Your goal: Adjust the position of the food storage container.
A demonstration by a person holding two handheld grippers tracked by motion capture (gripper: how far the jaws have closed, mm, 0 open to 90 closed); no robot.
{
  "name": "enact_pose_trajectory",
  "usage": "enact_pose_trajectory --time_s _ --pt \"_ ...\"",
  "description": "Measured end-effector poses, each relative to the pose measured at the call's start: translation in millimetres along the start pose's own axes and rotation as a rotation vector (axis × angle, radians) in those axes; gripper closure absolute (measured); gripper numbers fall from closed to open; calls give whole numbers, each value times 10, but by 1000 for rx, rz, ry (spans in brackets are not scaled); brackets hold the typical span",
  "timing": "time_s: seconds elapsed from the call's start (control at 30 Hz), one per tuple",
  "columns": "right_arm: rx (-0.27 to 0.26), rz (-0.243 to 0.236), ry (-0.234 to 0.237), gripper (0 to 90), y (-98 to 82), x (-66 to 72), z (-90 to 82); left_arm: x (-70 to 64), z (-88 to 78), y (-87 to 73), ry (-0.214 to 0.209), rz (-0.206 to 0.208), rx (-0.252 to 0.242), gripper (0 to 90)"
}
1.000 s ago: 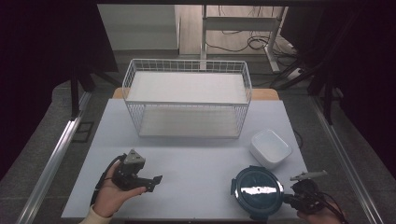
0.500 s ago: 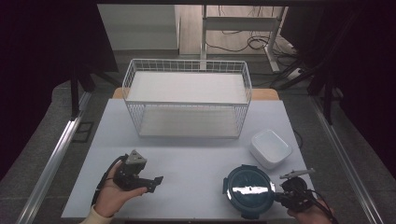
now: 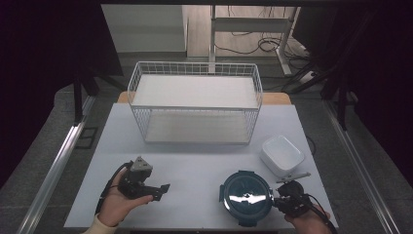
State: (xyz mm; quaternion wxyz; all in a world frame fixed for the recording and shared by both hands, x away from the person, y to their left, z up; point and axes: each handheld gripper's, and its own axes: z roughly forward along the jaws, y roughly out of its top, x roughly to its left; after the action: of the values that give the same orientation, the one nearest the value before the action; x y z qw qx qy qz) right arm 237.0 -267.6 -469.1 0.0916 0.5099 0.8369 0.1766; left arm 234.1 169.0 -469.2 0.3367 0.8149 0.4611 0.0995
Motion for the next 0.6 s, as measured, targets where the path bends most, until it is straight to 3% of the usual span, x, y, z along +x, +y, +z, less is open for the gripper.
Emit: enact_pose_trajectory --time_s 0.23,0.6 --pt "4 -40 0 895 118 178 63 6 8 -2 -3 -1 -1 173" --pt "6 -95 51 895 285 390 143 36 -17 -2 -10 -20 -13 172"
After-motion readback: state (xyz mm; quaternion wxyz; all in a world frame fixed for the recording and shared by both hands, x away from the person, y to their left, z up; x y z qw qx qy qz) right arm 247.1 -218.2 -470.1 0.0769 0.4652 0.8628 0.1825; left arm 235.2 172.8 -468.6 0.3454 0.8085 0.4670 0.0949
